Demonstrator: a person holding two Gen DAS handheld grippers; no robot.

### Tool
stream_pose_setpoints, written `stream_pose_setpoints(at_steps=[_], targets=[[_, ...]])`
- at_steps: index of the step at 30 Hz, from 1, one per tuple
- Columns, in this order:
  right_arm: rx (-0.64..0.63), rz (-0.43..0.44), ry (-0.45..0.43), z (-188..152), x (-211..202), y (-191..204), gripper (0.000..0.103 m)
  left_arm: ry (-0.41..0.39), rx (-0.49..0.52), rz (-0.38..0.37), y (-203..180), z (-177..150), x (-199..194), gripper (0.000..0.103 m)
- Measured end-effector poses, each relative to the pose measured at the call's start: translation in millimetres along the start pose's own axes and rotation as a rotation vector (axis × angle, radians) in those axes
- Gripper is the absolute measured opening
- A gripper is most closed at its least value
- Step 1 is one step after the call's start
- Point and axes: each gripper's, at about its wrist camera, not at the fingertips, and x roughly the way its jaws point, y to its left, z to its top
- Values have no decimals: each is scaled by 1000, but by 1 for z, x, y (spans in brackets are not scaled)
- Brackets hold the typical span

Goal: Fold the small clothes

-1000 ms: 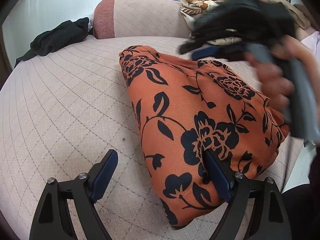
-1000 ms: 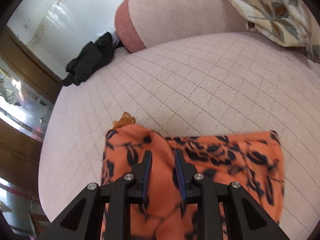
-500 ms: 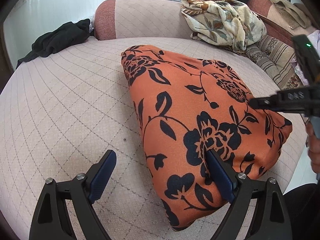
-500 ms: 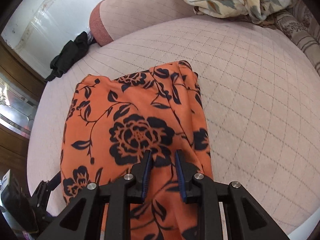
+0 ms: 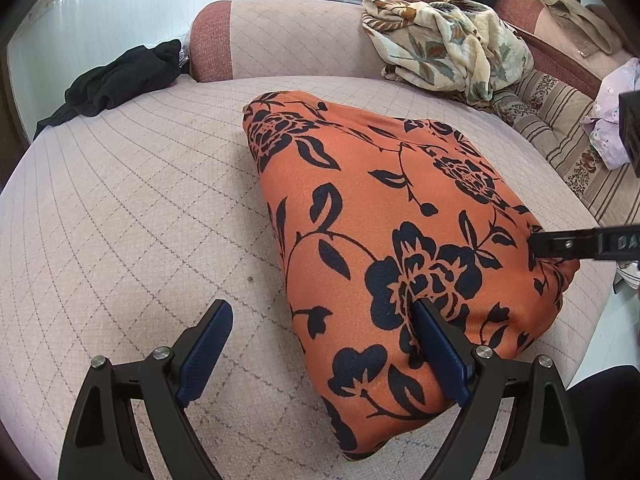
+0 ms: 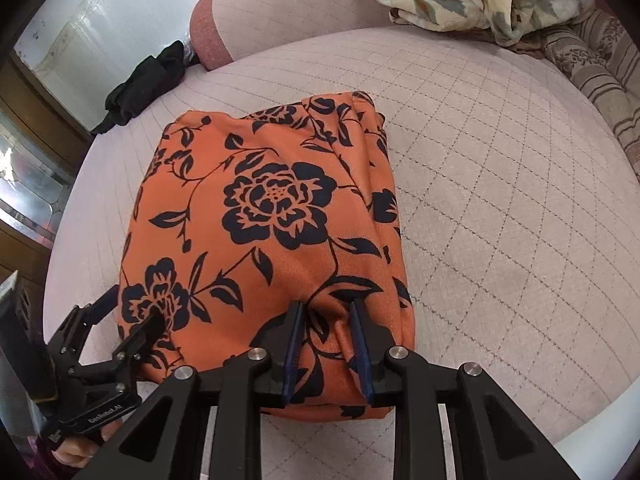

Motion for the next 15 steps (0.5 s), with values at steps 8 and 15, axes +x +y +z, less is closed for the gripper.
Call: stream_pose_setpoints(at_steps=[8, 15], targets=[[8, -20, 58, -7, -2, 1, 28, 9, -4, -1, -1, 1, 2, 92], [28, 2, 70, -6, 10, -8, 28, 7, -10, -6, 0, 1, 1, 92]])
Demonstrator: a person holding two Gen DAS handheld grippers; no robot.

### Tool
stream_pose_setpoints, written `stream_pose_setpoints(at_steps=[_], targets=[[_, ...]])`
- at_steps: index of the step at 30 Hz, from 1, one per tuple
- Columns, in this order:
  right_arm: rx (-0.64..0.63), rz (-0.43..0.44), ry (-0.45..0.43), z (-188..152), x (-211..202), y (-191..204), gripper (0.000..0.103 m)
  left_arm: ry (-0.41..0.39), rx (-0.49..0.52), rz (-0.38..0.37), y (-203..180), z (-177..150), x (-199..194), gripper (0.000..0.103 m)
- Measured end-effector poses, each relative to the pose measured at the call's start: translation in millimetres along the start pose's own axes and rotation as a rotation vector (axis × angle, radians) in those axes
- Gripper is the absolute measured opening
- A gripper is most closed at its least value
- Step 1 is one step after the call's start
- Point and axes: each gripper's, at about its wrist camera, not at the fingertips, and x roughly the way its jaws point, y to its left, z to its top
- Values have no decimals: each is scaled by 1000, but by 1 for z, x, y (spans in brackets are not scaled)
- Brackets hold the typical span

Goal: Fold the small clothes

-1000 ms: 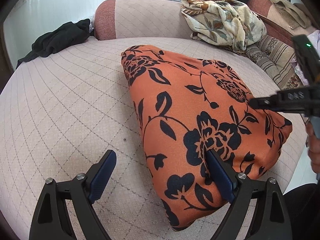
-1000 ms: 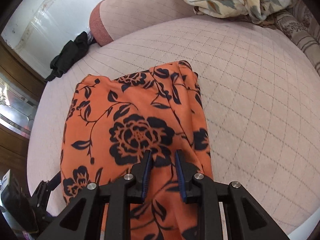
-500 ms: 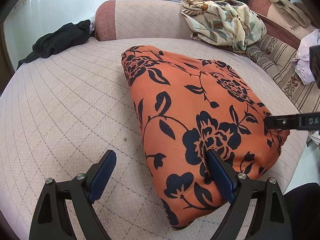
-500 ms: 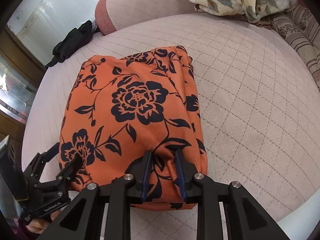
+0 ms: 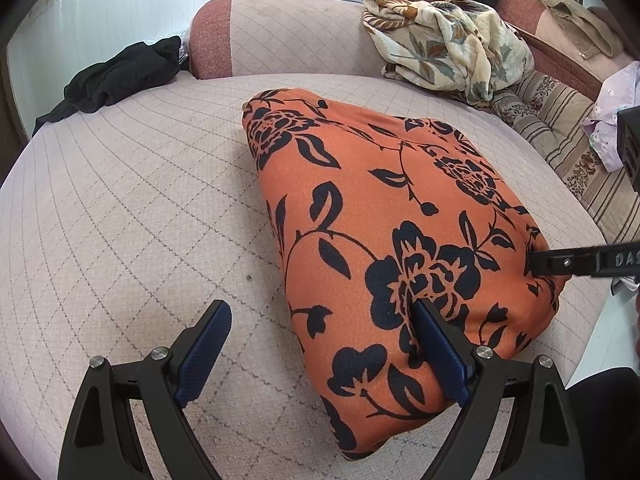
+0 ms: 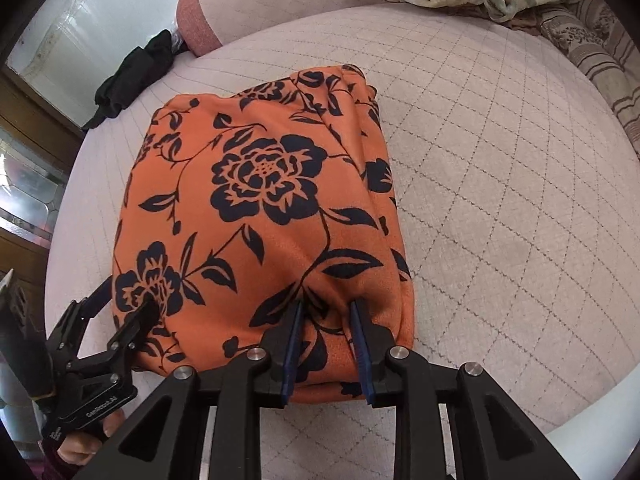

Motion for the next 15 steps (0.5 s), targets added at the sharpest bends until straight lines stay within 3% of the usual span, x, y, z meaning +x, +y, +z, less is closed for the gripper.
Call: stream_pose_setpoints(at_steps=[3, 8, 9, 11, 15], targets=[[44, 50, -3, 5, -10, -8, 28, -2, 8, -6, -1, 1, -3, 91], [91, 80, -113, 14, -35, -22, 30, -41, 23, -17, -5, 8, -14, 91], [100, 81, -124, 16, -36, -25, 35, -58, 23, -18, -5, 10, -18, 91], [139, 80, -145, 18, -38, -33, 74, -82, 24, -15, -3, 13, -22, 91], [177, 98, -179, 24, -33, -39, 74, -105, 27, 5, 2, 22, -23, 91]])
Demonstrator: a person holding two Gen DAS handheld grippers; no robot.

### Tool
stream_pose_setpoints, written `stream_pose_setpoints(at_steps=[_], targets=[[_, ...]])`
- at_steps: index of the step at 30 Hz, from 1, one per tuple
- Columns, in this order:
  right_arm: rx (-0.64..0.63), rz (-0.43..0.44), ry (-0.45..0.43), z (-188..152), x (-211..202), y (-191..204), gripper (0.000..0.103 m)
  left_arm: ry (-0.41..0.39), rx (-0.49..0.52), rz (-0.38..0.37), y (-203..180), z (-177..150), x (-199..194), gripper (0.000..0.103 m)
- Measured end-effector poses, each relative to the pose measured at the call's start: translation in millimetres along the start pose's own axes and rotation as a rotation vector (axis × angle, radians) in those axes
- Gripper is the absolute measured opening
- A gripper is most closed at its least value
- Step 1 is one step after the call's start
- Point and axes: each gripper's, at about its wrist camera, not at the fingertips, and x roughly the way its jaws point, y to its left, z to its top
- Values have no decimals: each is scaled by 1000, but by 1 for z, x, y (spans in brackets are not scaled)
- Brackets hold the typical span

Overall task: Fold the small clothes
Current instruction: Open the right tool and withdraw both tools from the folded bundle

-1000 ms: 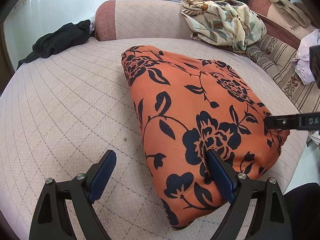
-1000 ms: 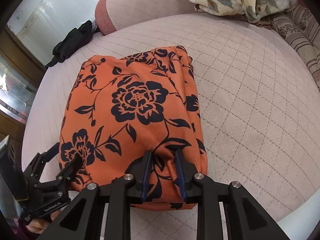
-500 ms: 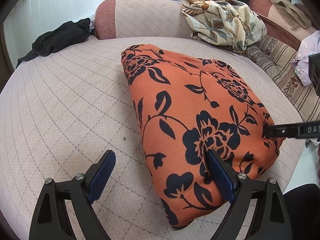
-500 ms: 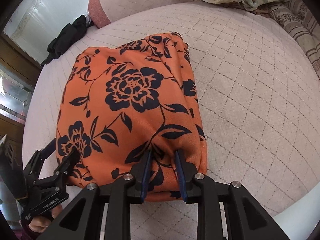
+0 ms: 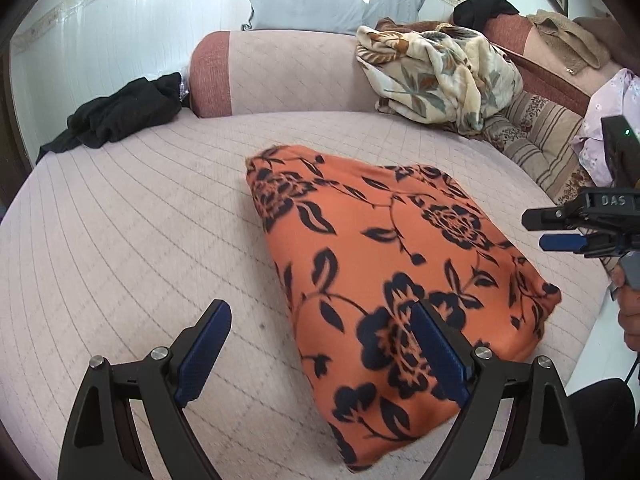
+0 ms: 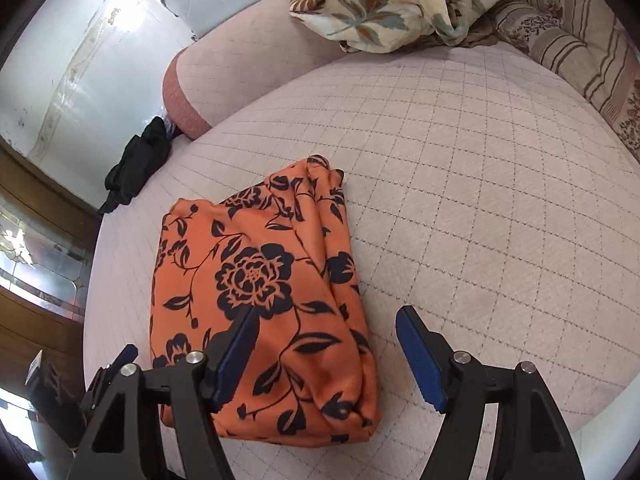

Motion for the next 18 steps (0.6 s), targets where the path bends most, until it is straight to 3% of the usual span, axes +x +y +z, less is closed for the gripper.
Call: stream_pose_setpoints(at_steps=[8, 18], targets=[[76, 45, 32, 18, 42, -20, 74, 24, -44, 8, 18, 14, 12, 91], [151, 174, 67, 17, 69, -45, 74, 47, -44, -6, 18, 17, 22, 91]])
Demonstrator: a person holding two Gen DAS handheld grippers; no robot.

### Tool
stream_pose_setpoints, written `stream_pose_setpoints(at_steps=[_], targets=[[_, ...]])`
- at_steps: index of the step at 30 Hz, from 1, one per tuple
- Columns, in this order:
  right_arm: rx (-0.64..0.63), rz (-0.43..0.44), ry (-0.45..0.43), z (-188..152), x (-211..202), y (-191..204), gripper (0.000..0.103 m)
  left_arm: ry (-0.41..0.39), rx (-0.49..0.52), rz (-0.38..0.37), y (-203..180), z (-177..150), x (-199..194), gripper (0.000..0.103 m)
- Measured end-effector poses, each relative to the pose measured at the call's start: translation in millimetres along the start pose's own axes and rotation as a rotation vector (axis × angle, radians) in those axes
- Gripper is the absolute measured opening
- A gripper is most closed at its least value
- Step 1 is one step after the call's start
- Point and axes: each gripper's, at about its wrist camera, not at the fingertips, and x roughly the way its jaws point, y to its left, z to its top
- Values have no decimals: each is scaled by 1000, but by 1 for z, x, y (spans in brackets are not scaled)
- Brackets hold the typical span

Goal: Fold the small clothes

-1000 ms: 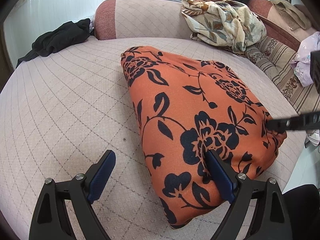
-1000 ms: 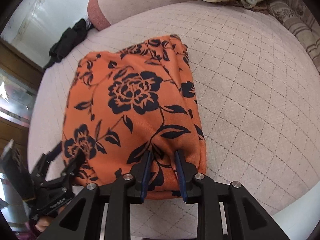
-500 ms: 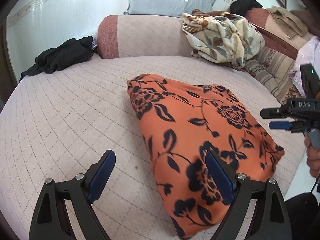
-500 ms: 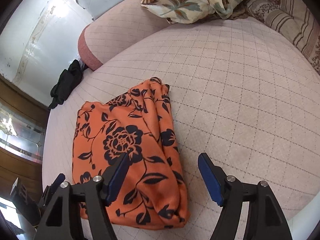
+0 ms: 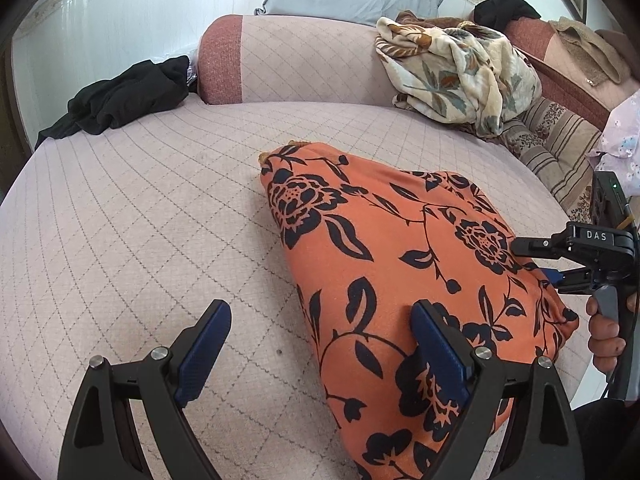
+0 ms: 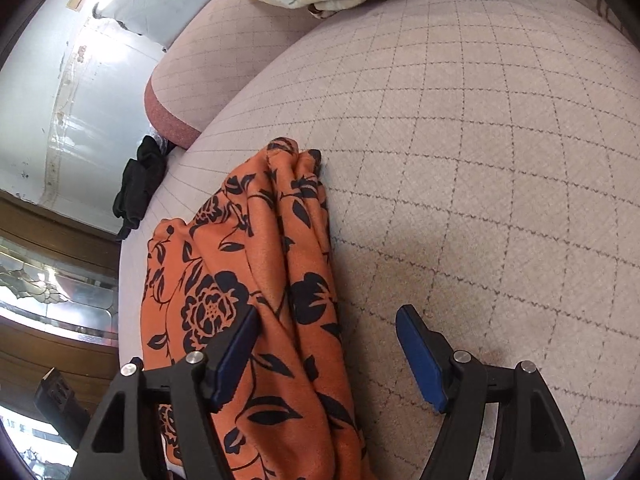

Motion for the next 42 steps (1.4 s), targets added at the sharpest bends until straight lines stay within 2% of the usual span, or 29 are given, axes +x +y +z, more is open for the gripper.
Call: stream_pose_setpoints(at_steps=[15, 28, 42], targets=[[-16, 77, 31, -2, 13, 9, 74, 28, -16, -26, 0, -1, 6, 91], [34, 222, 68, 1, 27, -3, 75, 46, -13, -45, -4, -3, 12, 91], [6, 224, 78, 1, 32, 5, 75, 61, -14, -65, -6, -3, 16, 91]])
